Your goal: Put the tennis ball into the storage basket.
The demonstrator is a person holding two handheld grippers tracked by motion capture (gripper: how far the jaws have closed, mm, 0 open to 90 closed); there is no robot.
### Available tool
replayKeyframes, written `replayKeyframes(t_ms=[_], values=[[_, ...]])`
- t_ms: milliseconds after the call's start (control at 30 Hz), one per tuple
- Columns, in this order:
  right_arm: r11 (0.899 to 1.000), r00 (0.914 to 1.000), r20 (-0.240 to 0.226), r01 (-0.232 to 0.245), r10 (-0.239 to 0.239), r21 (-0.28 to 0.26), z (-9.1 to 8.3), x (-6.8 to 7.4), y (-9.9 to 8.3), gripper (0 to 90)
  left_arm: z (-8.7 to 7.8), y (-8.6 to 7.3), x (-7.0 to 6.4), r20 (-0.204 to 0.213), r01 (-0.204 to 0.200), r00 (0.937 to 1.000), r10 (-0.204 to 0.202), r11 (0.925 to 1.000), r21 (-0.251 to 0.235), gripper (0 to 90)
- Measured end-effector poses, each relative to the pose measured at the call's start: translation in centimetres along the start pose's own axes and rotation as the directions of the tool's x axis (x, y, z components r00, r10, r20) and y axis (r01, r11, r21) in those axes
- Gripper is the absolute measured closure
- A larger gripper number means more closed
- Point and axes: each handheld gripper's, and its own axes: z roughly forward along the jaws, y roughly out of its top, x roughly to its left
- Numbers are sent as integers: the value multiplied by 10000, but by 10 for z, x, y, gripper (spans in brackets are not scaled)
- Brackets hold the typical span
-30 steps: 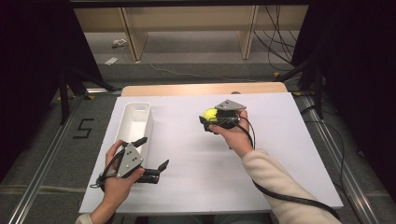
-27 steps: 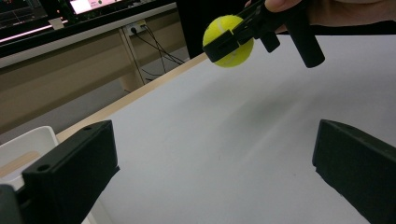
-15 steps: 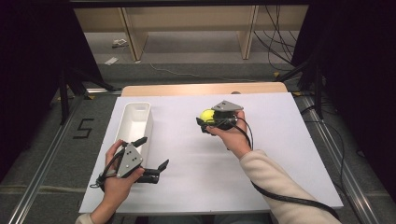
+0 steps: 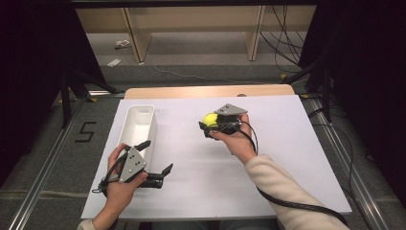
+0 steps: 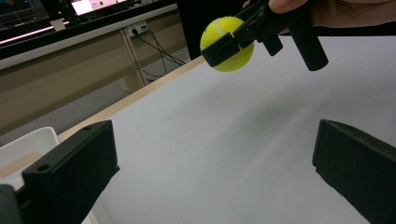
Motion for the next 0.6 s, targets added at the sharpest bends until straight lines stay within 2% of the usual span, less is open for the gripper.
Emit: replayKeyframes(t_ms=[600], values=[[9999,9997,-190,163,-163,1,1,8,1,263,0,0,0,-36,21,10000,-22,10000,-32,0]])
